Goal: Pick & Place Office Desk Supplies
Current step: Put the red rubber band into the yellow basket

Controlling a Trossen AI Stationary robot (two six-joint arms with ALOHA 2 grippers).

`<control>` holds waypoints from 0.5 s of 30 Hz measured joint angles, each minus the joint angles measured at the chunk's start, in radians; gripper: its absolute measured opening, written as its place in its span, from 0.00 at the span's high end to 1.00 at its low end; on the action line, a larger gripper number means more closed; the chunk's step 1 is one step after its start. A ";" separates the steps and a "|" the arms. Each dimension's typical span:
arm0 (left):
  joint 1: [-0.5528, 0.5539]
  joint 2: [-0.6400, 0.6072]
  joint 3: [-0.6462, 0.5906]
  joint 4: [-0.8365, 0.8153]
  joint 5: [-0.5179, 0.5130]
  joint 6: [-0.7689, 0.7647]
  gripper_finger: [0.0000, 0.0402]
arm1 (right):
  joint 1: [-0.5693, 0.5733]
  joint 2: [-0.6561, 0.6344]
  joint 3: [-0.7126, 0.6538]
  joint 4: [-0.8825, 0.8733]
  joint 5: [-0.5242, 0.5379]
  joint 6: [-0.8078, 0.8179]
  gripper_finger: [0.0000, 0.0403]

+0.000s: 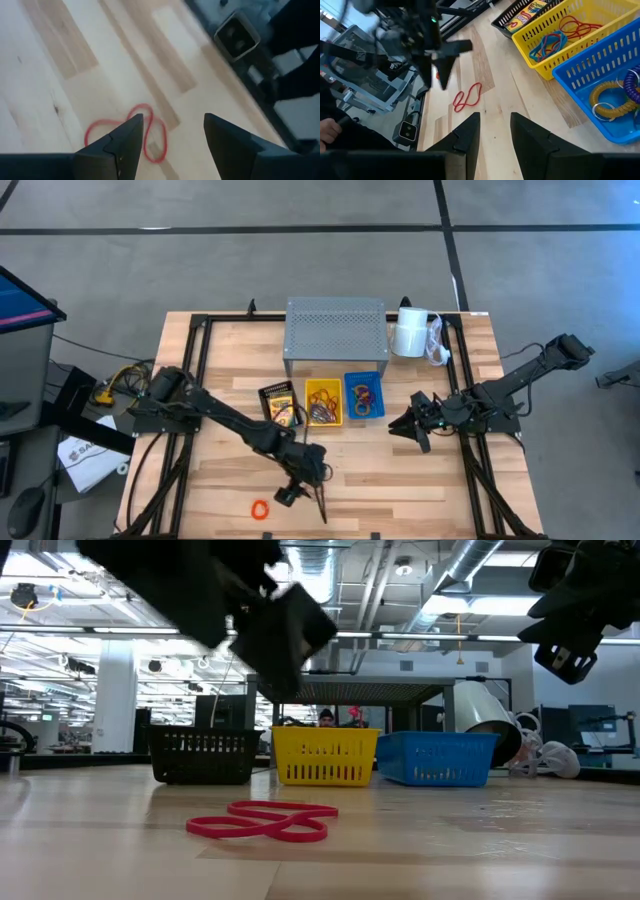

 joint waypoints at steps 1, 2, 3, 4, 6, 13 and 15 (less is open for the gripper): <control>0.000 0.015 0.012 -0.019 -0.001 0.001 0.49 | 0.000 0.000 0.000 0.000 0.000 0.000 0.74; 0.000 0.032 0.024 -0.026 -0.001 0.007 0.48 | 0.000 0.000 0.000 -0.003 0.000 0.000 0.74; 0.000 0.043 0.032 -0.035 -0.005 0.026 0.48 | 0.000 0.000 0.000 -0.002 0.000 0.000 0.74; 0.000 0.050 0.033 -0.061 -0.007 0.052 0.47 | 0.000 0.000 0.000 0.001 0.000 0.000 0.74; -0.004 0.071 0.040 -0.076 -0.025 0.094 0.46 | 0.000 0.000 0.000 -0.003 0.000 0.000 0.74; -0.019 0.085 0.041 -0.103 -0.138 0.236 0.40 | 0.000 0.000 0.000 -0.003 0.000 0.000 0.74; -0.019 0.085 0.041 -0.099 -0.145 0.238 0.39 | 0.000 0.000 0.000 -0.001 0.000 0.000 0.74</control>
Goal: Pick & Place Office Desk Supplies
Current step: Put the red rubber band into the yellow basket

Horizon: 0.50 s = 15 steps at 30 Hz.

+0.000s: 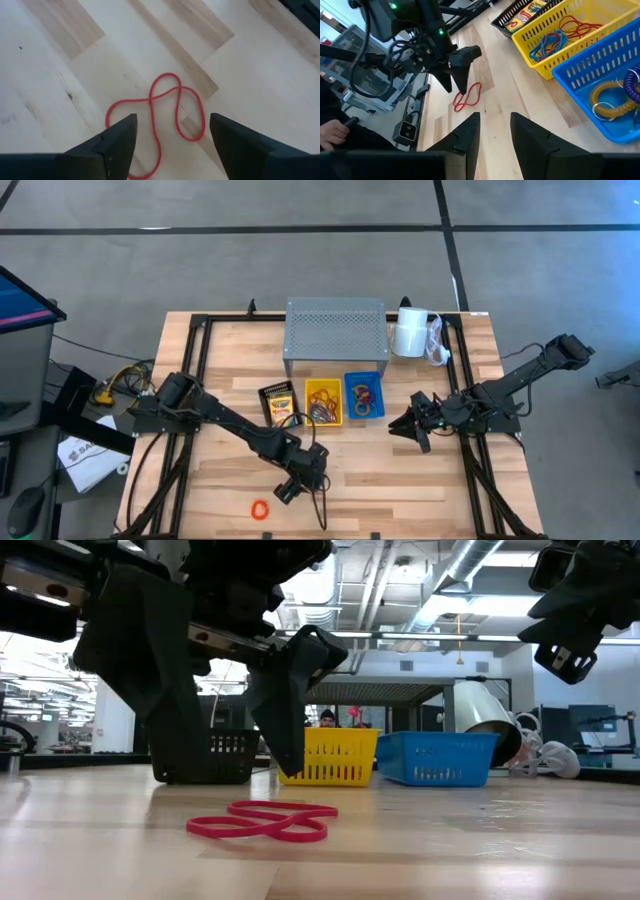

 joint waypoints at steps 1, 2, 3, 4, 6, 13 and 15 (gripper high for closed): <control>0.000 0.000 0.000 -0.001 0.000 0.001 0.39 | 0.000 0.000 0.000 0.000 0.000 0.000 0.74; 0.000 0.000 0.000 0.000 -0.001 0.002 0.38 | 0.000 0.000 0.000 -0.002 0.000 0.000 0.74; 0.000 0.000 0.000 0.000 -0.003 0.002 0.38 | 0.000 0.000 0.000 -0.001 0.000 0.000 0.74; 0.000 0.000 0.000 -0.001 -0.004 0.002 0.38 | 0.000 0.000 0.000 0.000 0.000 0.000 0.74; 0.000 0.004 0.000 0.001 -0.005 0.002 0.39 | 0.000 0.000 0.000 -0.002 0.000 0.000 0.74; 0.000 0.015 -0.001 -0.015 -0.008 -0.007 0.40 | 0.000 0.000 0.000 -0.002 0.000 0.000 0.74; 0.000 0.023 0.000 -0.011 -0.008 -0.008 0.40 | 0.000 0.000 0.000 -0.002 0.000 0.000 0.74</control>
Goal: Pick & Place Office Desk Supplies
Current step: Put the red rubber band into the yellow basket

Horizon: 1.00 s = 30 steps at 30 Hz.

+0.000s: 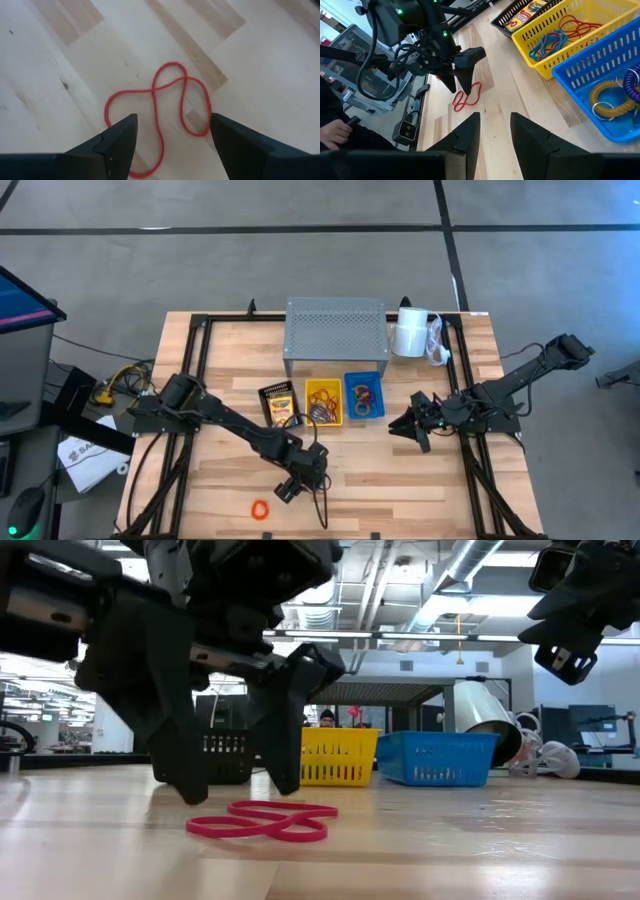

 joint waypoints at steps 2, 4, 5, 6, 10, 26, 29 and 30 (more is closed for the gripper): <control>0.000 0.006 -0.001 -0.027 0.000 -0.001 0.40 | 0.000 0.000 0.000 0.001 0.000 0.000 0.74; 0.000 0.016 -0.001 -0.032 0.000 -0.001 0.40 | 0.000 0.000 0.000 -0.001 0.000 0.000 0.74; 0.000 0.016 0.000 -0.037 0.000 -0.001 0.40 | 0.000 0.000 0.000 0.001 0.000 0.000 0.74; 0.000 0.016 0.001 -0.039 0.000 -0.001 0.40 | 0.000 0.000 0.000 0.003 0.000 0.000 0.74; 0.002 0.021 0.002 -0.039 -0.013 -0.014 0.43 | 0.000 0.000 0.000 0.002 0.000 0.000 0.74; 0.001 0.022 0.001 -0.031 -0.030 -0.035 0.99 | 0.000 0.000 0.000 0.000 0.000 0.000 0.74; 0.001 0.016 0.000 -0.031 -0.033 -0.035 1.00 | 0.000 0.000 0.000 0.000 0.000 0.000 0.74; 0.001 0.009 -0.002 -0.033 -0.036 -0.035 1.00 | 0.000 0.000 0.000 0.000 0.000 0.000 0.74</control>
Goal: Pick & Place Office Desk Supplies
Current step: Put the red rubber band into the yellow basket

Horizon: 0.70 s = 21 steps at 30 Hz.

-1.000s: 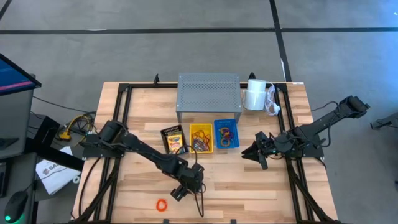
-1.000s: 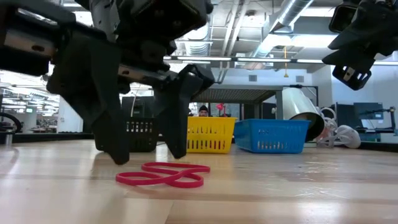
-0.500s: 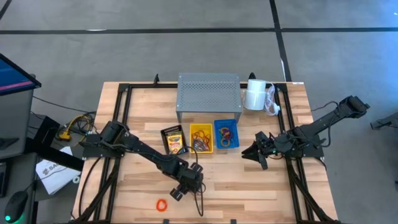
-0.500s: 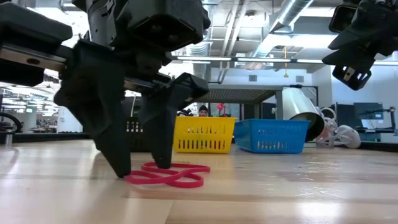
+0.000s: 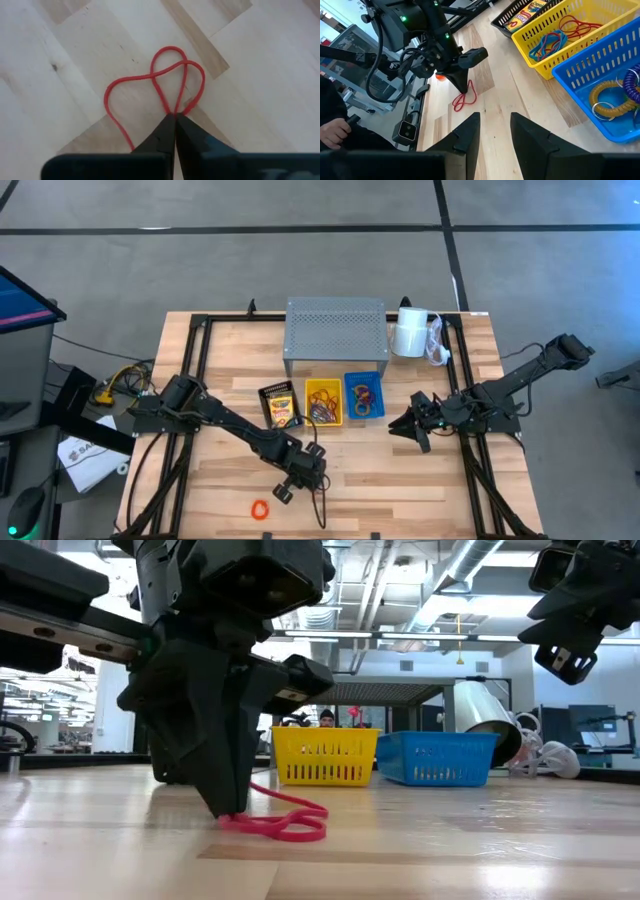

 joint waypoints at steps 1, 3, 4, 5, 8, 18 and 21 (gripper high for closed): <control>0.000 -0.007 -0.001 -0.003 -0.003 0.000 1.00 | 0.000 0.000 0.000 0.000 0.000 0.000 0.74; 0.001 -0.027 -0.002 -0.009 -0.020 0.000 1.00 | 0.000 0.000 0.000 0.000 0.000 0.000 0.74; 0.002 -0.038 -0.002 -0.007 -0.020 0.000 1.00 | 0.000 0.000 0.000 0.000 0.000 0.000 0.74; 0.002 -0.050 -0.002 -0.005 -0.020 0.000 1.00 | 0.000 0.000 0.000 0.000 0.000 0.000 0.74; 0.002 -0.082 -0.002 -0.007 -0.018 0.000 1.00 | 0.000 0.000 0.000 0.000 0.000 0.000 0.74; 0.006 -0.175 0.000 0.004 -0.004 0.001 1.00 | 0.000 0.000 0.000 0.000 0.000 0.000 0.74; 0.006 -0.162 0.000 0.044 0.086 0.002 0.96 | 0.000 0.000 0.000 0.000 0.000 0.000 0.74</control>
